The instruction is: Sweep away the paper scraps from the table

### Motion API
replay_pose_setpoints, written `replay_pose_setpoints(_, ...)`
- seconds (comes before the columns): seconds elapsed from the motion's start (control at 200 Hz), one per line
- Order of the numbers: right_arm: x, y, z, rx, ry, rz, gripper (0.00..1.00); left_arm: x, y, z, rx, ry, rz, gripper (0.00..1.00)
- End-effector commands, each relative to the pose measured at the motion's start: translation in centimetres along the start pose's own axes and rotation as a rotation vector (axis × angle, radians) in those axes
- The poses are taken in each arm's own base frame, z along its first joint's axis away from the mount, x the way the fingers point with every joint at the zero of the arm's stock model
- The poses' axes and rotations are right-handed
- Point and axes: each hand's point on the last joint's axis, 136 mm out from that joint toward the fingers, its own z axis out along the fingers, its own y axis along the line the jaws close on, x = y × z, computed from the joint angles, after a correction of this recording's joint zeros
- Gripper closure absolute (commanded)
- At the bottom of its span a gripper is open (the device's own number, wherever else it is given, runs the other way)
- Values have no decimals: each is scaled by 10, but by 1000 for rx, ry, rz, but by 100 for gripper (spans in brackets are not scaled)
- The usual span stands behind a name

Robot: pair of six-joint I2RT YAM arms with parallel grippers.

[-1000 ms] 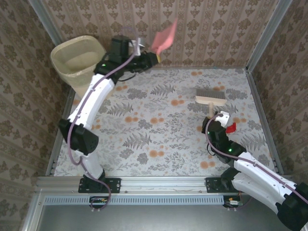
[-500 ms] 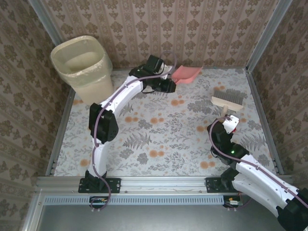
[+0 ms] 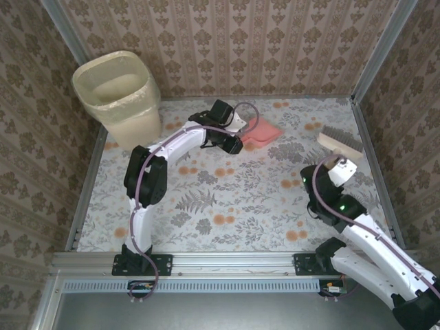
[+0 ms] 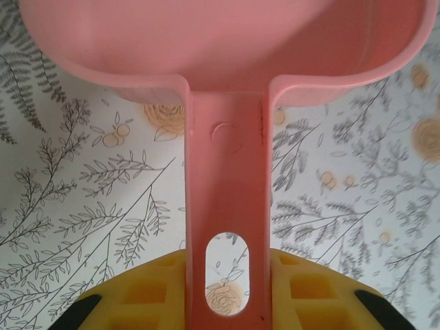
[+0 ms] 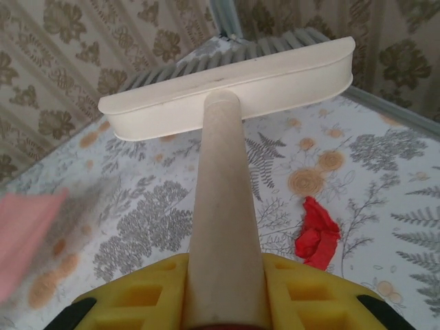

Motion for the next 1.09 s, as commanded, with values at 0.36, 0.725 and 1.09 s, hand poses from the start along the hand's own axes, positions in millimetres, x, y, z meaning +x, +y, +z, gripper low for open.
replay_pose_setpoints(0.36,-23,-65,-8,281,243,224,100,10,-51,23,-9,63,282,100)
replay_pose_setpoints(0.725,10,-73,12,341,443,437,100,48,-76,47,-16,229,358,100)
replay_pose_setpoints(1.09,40,-68,13,358,534,648,100,62,-89,51,-1,317,373,100)
